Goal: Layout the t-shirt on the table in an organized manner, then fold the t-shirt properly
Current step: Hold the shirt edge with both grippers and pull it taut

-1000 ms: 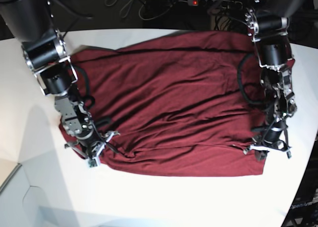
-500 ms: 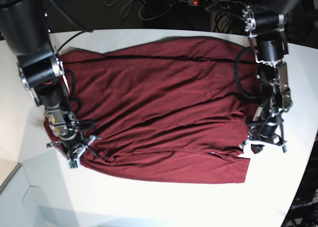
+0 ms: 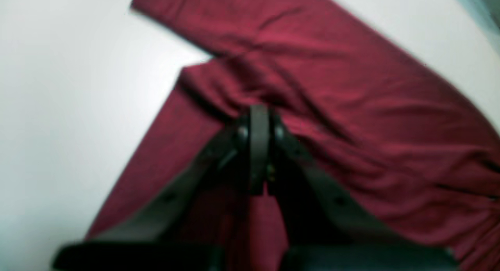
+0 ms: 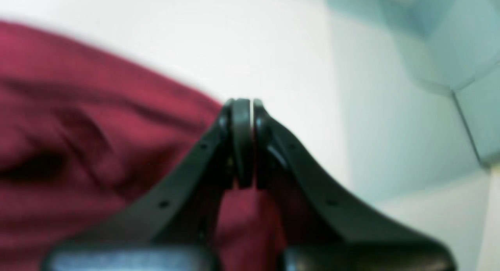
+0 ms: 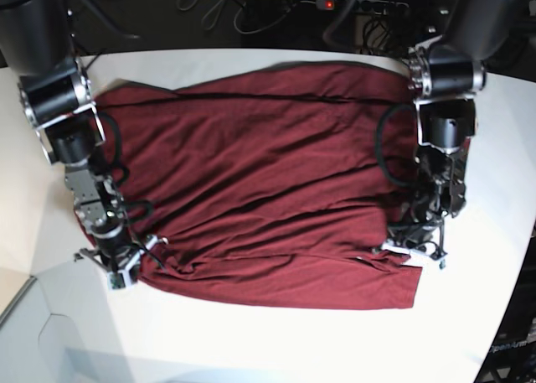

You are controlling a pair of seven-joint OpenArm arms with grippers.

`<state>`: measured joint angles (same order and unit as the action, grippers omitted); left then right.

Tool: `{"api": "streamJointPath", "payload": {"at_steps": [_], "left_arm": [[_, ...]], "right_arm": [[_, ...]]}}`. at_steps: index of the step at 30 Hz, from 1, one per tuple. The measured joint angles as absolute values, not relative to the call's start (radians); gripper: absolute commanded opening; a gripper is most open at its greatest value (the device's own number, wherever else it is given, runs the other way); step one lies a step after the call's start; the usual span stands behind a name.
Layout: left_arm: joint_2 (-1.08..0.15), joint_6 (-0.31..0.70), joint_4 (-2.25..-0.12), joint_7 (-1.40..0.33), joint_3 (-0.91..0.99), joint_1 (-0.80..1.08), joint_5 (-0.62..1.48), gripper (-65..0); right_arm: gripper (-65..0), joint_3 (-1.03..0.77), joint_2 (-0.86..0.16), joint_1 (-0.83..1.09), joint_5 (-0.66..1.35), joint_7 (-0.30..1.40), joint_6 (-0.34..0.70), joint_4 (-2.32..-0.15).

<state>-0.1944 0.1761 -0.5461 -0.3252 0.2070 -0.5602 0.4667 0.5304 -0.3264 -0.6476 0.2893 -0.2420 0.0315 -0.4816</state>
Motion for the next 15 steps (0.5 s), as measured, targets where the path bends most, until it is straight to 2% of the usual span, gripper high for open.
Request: {"api": "streamJointPath", "payload": {"at_steps": [3,10,15], "left_arm": [[-0.210,0.176,-0.453,-0.273,0.208,-0.606,0.467,-64.9],[-0.223,0.194,-0.226,0.046,0.208,-0.655,0.477,-64.8],[-0.250,0.178,-0.195,0.118,0.163,-0.663,0.416,-64.8]], "right_arm": [[-63.9,0.516,-0.350,-0.613,0.293,-0.208,0.028,-0.565],[-63.9,0.319,-0.358,-0.448,0.293,-0.094,0.029,-0.825],[-63.9,0.223,-0.390,-0.352,0.289,-0.001,0.028,-0.979]]}}
